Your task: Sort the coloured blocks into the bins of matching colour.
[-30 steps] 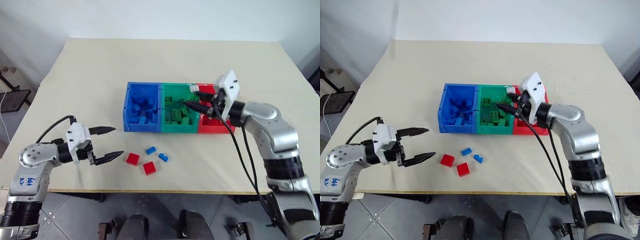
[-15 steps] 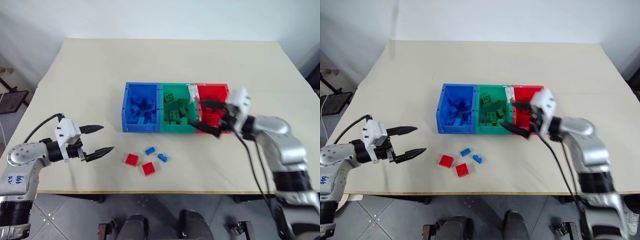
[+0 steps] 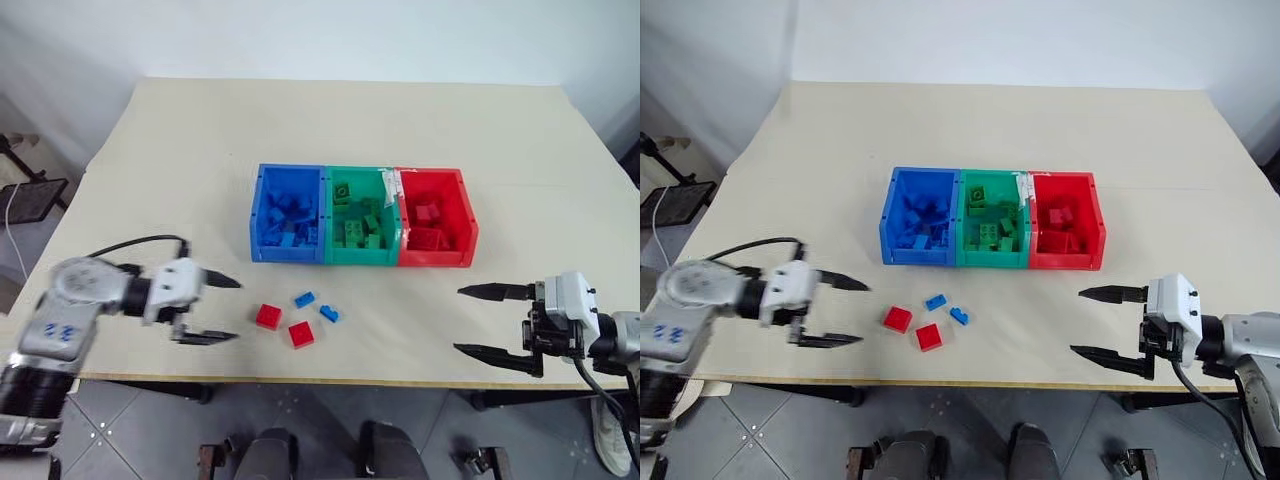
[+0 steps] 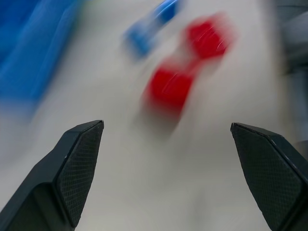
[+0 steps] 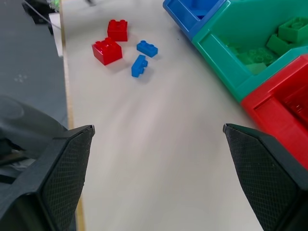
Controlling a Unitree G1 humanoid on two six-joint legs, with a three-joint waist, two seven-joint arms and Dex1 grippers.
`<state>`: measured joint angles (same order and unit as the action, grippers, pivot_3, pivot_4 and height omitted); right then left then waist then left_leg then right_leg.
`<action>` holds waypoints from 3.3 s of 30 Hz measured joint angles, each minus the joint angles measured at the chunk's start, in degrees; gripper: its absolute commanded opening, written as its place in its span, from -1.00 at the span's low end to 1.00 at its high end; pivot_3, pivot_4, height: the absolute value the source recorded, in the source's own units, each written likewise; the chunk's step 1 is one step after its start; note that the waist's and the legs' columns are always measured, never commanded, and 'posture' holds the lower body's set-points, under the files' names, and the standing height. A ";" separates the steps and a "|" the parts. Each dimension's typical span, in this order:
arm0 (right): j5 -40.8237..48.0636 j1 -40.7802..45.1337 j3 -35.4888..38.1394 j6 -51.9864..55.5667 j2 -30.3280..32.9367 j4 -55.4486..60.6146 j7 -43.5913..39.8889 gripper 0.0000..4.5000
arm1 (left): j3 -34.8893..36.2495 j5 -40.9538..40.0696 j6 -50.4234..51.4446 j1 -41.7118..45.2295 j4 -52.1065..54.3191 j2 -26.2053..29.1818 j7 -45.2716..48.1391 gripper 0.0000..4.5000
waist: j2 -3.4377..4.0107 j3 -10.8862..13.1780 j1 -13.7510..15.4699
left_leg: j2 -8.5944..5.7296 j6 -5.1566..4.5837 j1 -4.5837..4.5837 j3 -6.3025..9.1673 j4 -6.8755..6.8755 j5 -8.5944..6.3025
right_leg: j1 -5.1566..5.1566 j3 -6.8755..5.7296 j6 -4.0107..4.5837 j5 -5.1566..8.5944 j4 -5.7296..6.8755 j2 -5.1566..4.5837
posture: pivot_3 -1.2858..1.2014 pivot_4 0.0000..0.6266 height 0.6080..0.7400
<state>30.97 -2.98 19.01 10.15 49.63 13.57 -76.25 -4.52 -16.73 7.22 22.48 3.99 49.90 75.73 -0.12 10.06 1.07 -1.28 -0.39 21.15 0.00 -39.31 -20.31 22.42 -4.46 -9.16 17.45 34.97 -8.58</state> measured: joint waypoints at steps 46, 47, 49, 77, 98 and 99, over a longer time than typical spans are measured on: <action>7.49 -6.81 0.90 6.40 -6.58 16.02 18.09 1.00 | -13.17 15.42 10.93 24.22 -6.74 -21.52 -12.38 -0.88 | -0.04 0.02 1.31 | -0.01 -0.10 0.16 0.46 -0.54 -0.06 | -0.05 0.03 -0.01 0.00 0.08 0.04 | 0.03 -0.52 1.00; 8.40 -5.80 1.82 6.39 -7.40 16.02 19.32 1.00 | -10.88 14.17 11.55 24.40 -6.74 -21.05 -12.70 -0.88 | -0.03 0.02 1.19 | -0.01 -0.10 0.16 0.51 -0.53 -0.06 | -0.04 0.02 -0.01 0.00 0.12 0.04 | 0.03 -0.52 1.00; 9.58 -4.67 2.71 6.66 -8.08 16.06 21.51 1.00 | -6.71 12.35 13.25 24.50 -7.02 -20.32 -14.52 -0.88 | -0.03 0.02 0.95 | -0.01 -0.09 0.14 0.54 -0.52 -0.06 | -0.05 0.01 -0.01 0.00 0.13 0.04 | 0.03 -0.52 1.00; 4.36 4.51 -0.69 3.36 -8.09 7.99 18.92 1.00 | 11.21 5.22 4.28 8.62 -12.47 -10.24 -21.97 0.99 | -0.03 0.02 0.12 | -0.01 -0.07 0.13 0.55 -0.42 -0.08 | 0.02 0.01 -0.06 -0.03 0.12 0.04 | 0.03 -0.52 1.00; 2.09 5.07 -4.43 2.36 -6.13 4.30 11.71 1.00 | -0.29 -0.36 29.55 5.89 9.70 -2.86 -14.08 0.99 | -0.05 0.03 0.22 | -0.02 -0.12 0.13 0.52 -0.44 -0.12 | -0.01 0.07 -0.06 -0.03 0.20 0.02 | 0.03 -0.52 1.00; 2.00 4.79 -4.43 2.36 -5.94 4.40 11.71 1.00 | -1.75 -0.05 32.66 7.17 11.34 -3.94 -15.93 0.99 | -0.05 0.03 0.24 | -0.02 -0.12 0.13 0.53 -0.44 -0.12 | -0.01 0.08 -0.06 -0.03 0.19 0.02 | 0.03 -0.52 1.00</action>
<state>32.96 1.81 14.59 12.51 43.69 17.97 -64.55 -6.28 -16.78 39.88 29.64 15.33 45.96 59.79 -0.17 10.08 1.31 -1.31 -0.51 21.28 0.53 -39.76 -20.42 22.41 -4.39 -9.22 17.41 35.16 -8.56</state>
